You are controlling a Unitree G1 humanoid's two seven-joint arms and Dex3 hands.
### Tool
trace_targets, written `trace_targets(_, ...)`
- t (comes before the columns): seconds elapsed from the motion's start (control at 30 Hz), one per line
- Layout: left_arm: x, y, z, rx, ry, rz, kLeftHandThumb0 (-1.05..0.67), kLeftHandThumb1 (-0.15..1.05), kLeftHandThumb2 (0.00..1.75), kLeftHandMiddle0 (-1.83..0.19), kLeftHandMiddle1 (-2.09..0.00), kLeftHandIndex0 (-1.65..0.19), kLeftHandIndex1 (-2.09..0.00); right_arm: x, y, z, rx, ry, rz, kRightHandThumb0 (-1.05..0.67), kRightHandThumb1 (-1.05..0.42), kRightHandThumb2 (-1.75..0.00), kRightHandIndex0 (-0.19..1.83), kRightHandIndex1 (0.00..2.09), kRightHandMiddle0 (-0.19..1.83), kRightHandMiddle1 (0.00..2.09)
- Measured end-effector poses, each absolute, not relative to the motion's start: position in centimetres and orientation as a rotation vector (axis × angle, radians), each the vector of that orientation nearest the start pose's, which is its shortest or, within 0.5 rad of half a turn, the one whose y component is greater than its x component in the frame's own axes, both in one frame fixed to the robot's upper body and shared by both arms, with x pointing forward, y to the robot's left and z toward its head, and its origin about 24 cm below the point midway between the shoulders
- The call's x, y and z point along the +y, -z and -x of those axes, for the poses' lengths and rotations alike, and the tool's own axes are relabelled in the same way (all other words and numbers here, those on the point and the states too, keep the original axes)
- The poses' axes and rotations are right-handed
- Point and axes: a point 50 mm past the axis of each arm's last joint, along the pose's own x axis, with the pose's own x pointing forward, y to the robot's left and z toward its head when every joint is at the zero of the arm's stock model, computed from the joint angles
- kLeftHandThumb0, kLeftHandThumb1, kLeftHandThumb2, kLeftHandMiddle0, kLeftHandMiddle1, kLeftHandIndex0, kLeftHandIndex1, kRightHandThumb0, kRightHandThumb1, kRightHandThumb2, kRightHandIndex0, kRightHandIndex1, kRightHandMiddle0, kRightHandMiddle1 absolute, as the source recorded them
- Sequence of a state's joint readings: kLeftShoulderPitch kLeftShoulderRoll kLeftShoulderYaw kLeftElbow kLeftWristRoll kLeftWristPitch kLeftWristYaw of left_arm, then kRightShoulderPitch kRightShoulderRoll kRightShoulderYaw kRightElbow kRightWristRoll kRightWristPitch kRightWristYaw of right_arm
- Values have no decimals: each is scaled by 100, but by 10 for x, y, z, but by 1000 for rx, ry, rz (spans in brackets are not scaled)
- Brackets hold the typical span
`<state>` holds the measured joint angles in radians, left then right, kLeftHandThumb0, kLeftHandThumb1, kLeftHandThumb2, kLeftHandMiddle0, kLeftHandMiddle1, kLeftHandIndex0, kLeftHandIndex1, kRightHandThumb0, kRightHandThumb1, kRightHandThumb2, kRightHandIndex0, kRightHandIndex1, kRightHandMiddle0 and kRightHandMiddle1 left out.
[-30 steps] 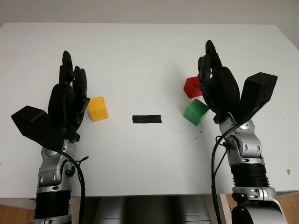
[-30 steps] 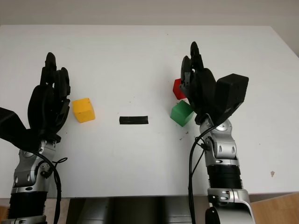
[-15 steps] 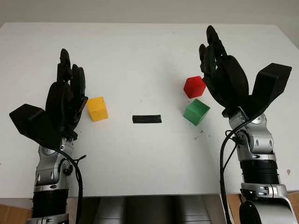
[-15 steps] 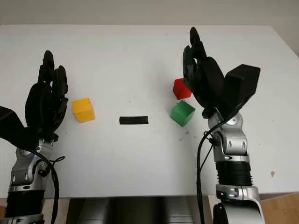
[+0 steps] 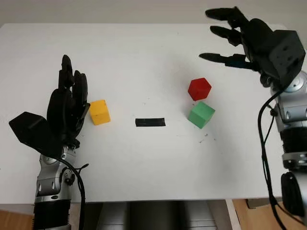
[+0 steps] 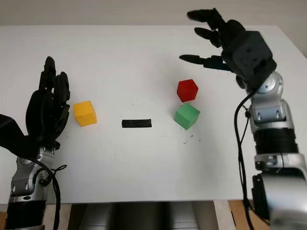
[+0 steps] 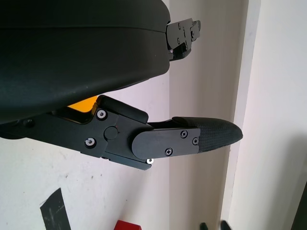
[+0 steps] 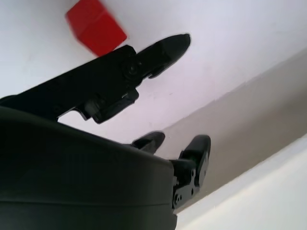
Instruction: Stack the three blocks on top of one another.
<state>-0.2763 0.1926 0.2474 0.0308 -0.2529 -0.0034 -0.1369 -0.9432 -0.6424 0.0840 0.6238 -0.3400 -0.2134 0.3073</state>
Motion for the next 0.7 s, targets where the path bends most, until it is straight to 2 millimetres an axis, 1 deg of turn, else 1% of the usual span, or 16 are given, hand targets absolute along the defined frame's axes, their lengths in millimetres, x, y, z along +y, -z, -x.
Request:
trace_targets(0.07, 220, -123, -297, -295, -29, 77, -74, 105, 45, 19, 0, 19, 0, -222, -249, -384, -321, -187, 1140, -49, -73, -6, 50, 13, 47, 29)
trace_targets(0.13, 220, -123, -297, -295, -31, 77, -74, 105, 45, 19, 0, 19, 0, -219, -249, -387, -301, -231, 1253, -49, -75, -6, 50, 11, 50, 19)
trace_targets(0.23, 219, -123, -297, -295, -27, 78, -74, 105, 45, 19, 0, 19, 0, -213, -242, -390, -283, -300, 1430, -49, -76, -6, 50, 9, 51, 12)
trace_targets(0.33, 219, -123, -297, -294, -26, 77, -74, 105, 45, 19, 0, 19, 0, -209, -232, -393, -238, -345, 1545, -51, -78, -6, 47, 7, 49, 9)
trace_targets(0.4, 219, -123, -297, -293, -26, 77, -74, 105, 45, 19, 0, 19, 0, -207, -228, -394, -211, -368, 1601, -50, -78, -6, 45, 6, 49, 8)
trace_targets(0.5, 219, -124, -297, -289, -24, 77, -74, 105, 45, 19, 0, 19, 0, -205, -227, -396, -178, -402, 1635, -48, -79, -6, 41, 4, 46, 6)
trace_targets(0.7, 218, -126, -296, -297, -22, 75, -74, 105, 45, 19, 0, 19, 0, -199, -224, -396, -153, -467, 1719, -54, -81, -6, 39, 3, 43, 5)
